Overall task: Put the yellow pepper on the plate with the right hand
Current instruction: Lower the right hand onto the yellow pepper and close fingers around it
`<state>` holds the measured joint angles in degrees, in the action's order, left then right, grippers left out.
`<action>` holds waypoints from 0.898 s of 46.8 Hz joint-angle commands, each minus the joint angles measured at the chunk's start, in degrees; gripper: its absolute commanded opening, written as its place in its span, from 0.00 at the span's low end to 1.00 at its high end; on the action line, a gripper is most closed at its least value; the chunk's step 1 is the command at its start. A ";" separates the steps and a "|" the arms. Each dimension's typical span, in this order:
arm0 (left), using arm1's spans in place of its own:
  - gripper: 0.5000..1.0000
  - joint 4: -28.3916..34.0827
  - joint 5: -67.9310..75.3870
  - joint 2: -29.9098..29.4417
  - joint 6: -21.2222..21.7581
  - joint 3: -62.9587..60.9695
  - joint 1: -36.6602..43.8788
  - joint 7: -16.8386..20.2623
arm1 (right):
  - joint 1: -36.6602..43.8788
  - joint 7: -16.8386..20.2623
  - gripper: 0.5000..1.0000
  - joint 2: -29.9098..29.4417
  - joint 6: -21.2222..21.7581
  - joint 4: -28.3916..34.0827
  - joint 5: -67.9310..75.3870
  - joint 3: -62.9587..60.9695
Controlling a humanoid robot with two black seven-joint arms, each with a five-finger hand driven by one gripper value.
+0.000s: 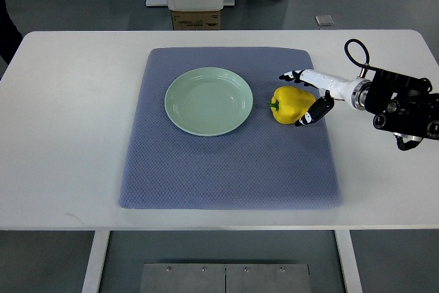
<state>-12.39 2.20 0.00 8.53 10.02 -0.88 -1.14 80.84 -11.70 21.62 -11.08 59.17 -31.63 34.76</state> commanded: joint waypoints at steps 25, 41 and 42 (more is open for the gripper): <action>1.00 0.00 0.00 0.00 0.00 0.00 0.00 0.00 | 0.63 1.86 0.46 -2.63 0.09 -0.99 0.17 1.01; 1.00 0.00 0.00 0.00 0.00 0.00 0.00 0.00 | 1.16 1.94 0.00 -2.98 0.01 -1.16 4.03 0.22; 1.00 0.00 0.00 0.00 0.00 0.00 0.00 0.00 | 1.33 1.94 0.00 -2.98 -0.17 -1.16 4.21 0.22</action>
<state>-12.39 2.20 0.00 8.53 10.02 -0.88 -1.15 81.80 -9.66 18.63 -10.99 58.03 -28.16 35.05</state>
